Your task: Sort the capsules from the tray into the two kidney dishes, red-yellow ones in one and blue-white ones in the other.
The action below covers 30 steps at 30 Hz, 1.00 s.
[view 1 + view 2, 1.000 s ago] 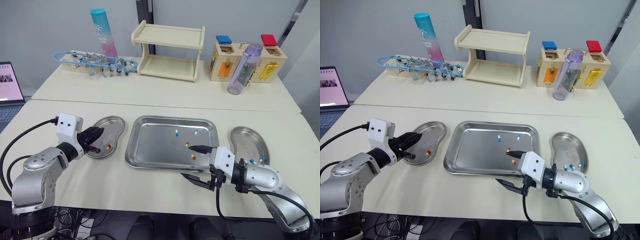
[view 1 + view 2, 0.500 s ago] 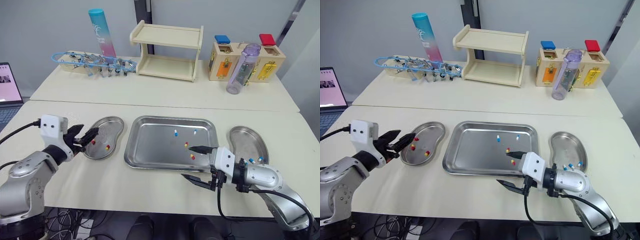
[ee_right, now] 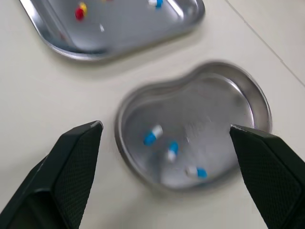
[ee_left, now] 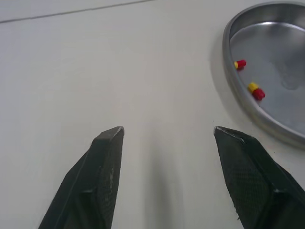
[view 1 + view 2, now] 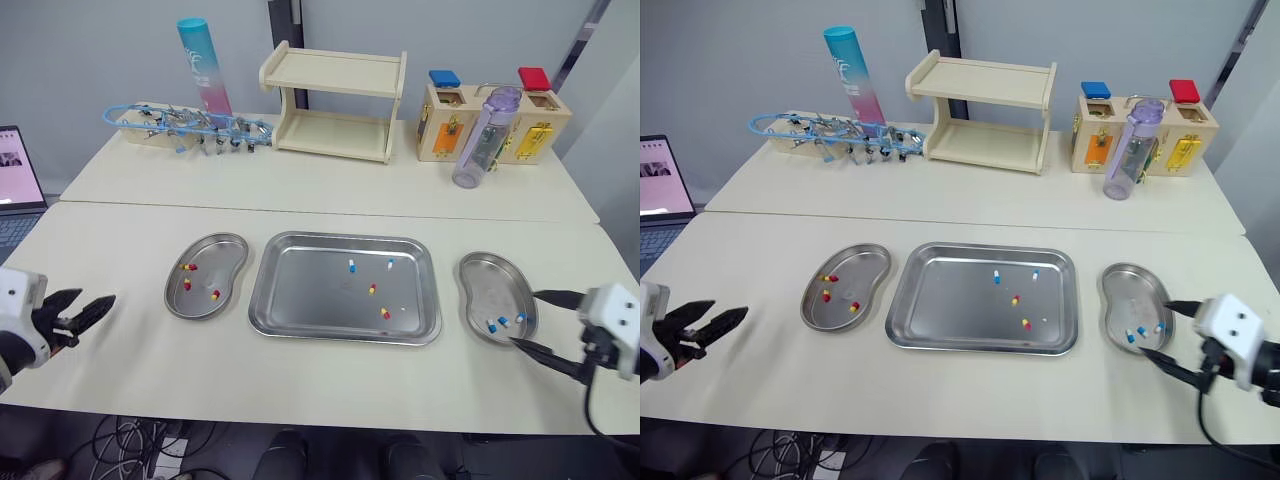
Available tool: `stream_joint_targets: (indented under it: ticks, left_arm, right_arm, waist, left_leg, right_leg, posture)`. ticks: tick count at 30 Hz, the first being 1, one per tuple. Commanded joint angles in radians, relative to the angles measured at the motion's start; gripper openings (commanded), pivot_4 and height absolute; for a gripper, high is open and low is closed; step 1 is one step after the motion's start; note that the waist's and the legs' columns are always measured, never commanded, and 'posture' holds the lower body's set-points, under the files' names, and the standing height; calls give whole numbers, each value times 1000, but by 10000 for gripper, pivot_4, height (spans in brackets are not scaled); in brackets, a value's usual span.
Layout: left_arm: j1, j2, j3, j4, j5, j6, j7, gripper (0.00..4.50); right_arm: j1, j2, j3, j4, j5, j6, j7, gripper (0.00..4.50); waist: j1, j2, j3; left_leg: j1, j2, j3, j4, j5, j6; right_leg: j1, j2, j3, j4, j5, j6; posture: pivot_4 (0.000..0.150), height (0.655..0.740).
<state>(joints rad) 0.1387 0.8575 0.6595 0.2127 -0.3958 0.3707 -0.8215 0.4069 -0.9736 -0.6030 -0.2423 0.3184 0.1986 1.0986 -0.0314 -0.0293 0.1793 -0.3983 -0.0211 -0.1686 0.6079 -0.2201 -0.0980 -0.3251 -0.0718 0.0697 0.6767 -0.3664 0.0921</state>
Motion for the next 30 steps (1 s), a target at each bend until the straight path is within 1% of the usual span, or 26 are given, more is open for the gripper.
stream_joint_targets:
  ticks: [1,2,7,11,14,17,23,26,30]
  left_arm:
    - [54,3,50,58,22,-88,-11,44046]
    - [75,-1,53,66,22,-106,-16,44726]
    - [159,-2,67,71,14,-149,-45,44726]
    - [208,-7,70,32,0,-164,-79,44726]
    - [290,-12,40,-93,-32,-145,-169,44726]
    - [342,-28,31,-238,-90,-110,-224,44726]
    - [343,-80,-25,-484,-199,-36,-243,44726]
    - [296,-145,-107,-574,-233,-76,-248,44726]
    - [241,-240,-230,-620,-229,-119,-231,44726]
  right_arm:
    - [46,-31,-104,172,-53,-86,48,45000]
    - [60,-31,-111,197,-59,-95,54,45000]
    - [58,-30,-108,287,-82,-153,50,45000]
    - [39,-33,-84,314,-89,-170,51,45000]
    - [24,-38,-69,321,-98,-174,56,45000]
    - [13,-48,-58,336,-103,-176,65,45000]
    - [19,-72,-40,374,-111,-185,97,45000]
    - [16,-73,-35,370,-103,-175,105,45000]
    - [38,-69,-31,347,-94,-163,128,45000]
  waist:
    - [0,0,0]
    - [0,0,0]
    - [-3,0,0]
    - [-2,0,0]
    - [-1,0,0]
    - [-1,0,0]
    - [1,2,1]
    - [1,3,1]
    - [2,3,1]
  left_leg:
    - [0,0,0,0,0,0]
    - [0,0,0,-1,0,0]
    - [1,1,2,-1,0,0]
    - [1,1,2,-1,0,0]
    - [0,1,2,-1,0,0]
    - [0,1,3,-1,0,0]
    - [0,1,3,0,0,0]
    - [0,1,3,0,0,0]
    - [1,0,3,0,0,0]
  right_leg:
    - [0,0,0,-1,0,0]
    - [0,0,0,-1,0,0]
    - [0,0,1,0,0,0]
    - [0,0,1,0,0,0]
    - [0,0,1,0,0,0]
    - [0,0,1,-1,0,0]
    - [1,-1,1,-1,0,0]
    - [2,-1,1,-3,0,0]
    - [3,-1,1,-3,0,0]
  posture:
    - [1500,7400]
    - [1500,7400]
    - [1500,7400]
    - [1500,7400]
    - [1500,7400]
    - [1500,7400]
    - [1500,7400]
    - [1500,7400]
    - [1500,7400]
